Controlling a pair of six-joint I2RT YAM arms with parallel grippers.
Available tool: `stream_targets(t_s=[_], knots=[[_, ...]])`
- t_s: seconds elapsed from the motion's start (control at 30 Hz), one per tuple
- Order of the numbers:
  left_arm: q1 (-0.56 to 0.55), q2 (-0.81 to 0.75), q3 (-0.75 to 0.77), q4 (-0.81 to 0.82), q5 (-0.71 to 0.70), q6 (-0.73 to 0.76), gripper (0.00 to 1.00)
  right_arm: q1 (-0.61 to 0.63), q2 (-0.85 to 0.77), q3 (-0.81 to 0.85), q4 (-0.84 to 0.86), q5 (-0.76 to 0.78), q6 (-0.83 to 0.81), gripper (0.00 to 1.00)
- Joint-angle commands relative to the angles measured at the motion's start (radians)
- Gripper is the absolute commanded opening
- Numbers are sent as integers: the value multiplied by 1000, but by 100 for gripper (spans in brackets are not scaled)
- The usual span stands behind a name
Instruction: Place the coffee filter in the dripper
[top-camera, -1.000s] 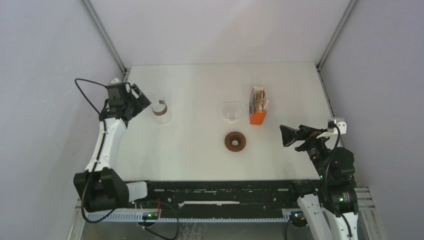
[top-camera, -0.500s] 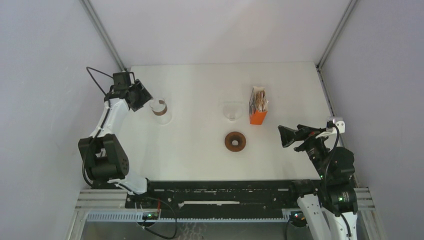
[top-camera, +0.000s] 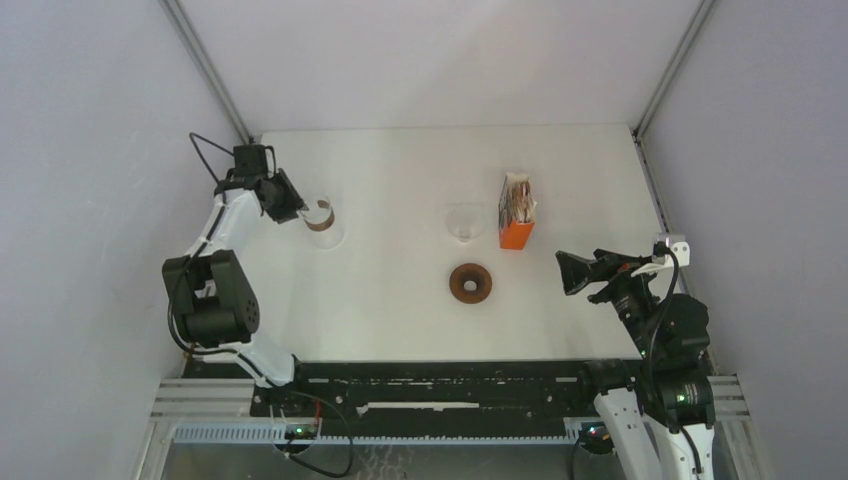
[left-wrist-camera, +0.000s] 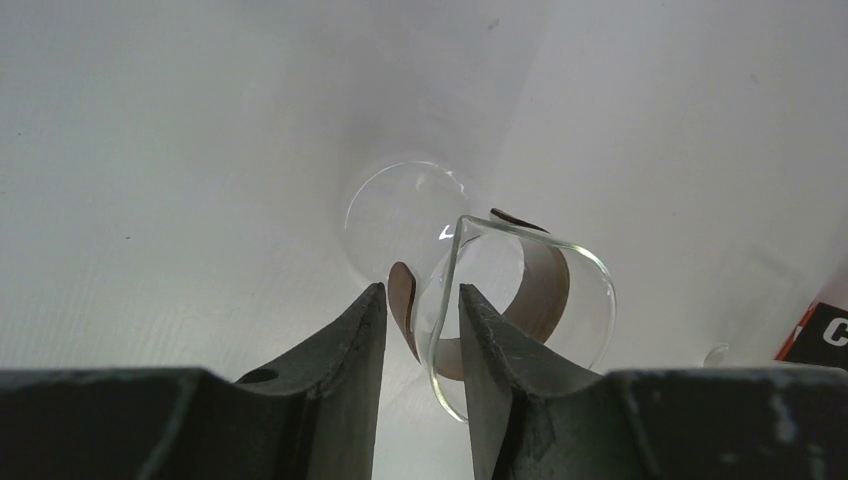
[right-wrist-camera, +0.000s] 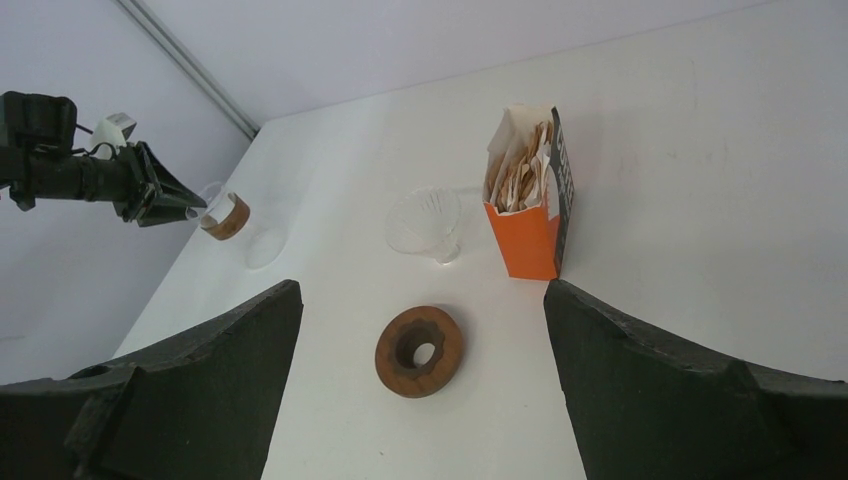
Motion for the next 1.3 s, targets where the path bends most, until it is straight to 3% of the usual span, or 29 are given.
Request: stream_targets(t_s=[0.0, 0.43, 0.87, 1.27], knots=[[-3, 12, 65, -26, 35, 44, 37, -4, 1, -5, 50, -6, -15, 100], [-76, 32, 117, -136, -33, 142, 29, -1, -16, -7, 45, -3, -15, 100], [-180, -1, 139, -195, -23, 185, 8, -1, -45, -6, 40, 7, -16, 100], [-429, -22, 203, -264, -149, 182, 0, 7, -42, -7, 42, -11, -17, 100]])
